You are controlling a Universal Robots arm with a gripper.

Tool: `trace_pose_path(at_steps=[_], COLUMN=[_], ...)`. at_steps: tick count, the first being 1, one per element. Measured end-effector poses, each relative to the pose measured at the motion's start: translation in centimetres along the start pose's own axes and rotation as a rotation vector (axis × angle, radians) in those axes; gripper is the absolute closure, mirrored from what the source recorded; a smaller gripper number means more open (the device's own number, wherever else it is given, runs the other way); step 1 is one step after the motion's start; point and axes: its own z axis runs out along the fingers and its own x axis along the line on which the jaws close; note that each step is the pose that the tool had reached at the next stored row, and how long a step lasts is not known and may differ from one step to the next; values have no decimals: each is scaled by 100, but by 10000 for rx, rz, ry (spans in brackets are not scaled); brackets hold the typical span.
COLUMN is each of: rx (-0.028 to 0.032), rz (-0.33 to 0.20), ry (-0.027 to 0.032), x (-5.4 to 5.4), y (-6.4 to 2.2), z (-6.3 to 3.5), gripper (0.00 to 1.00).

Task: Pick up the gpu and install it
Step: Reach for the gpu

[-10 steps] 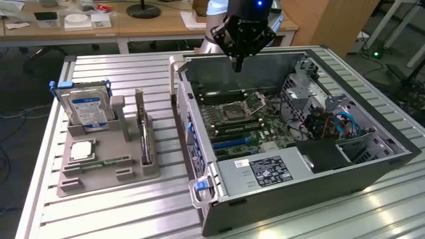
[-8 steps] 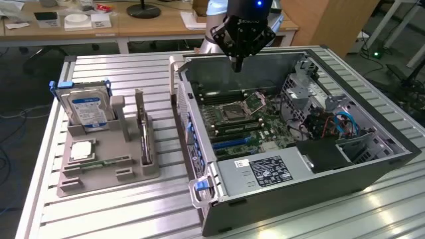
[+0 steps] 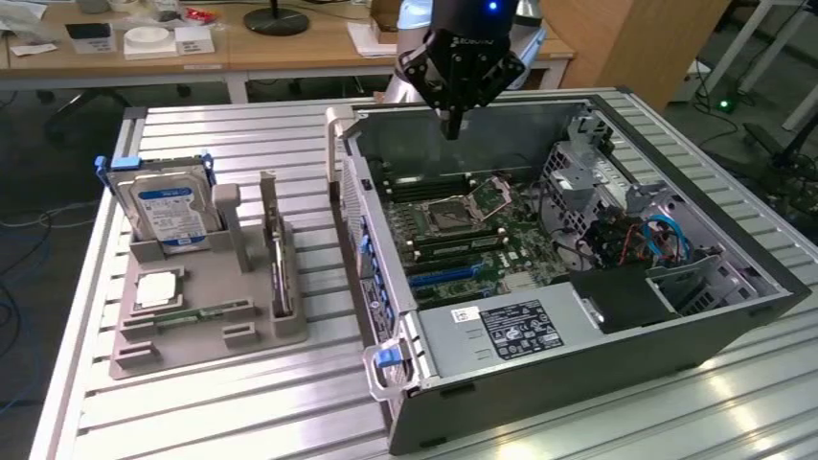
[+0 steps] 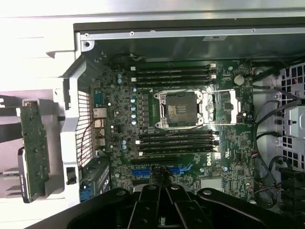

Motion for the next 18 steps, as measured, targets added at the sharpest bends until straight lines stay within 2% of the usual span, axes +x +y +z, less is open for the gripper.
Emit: trace_pose_path(at_steps=[18], rx=[-1], rz=[1], ry=[0], x=[267], y=[-23], z=[-7], gripper=[90])
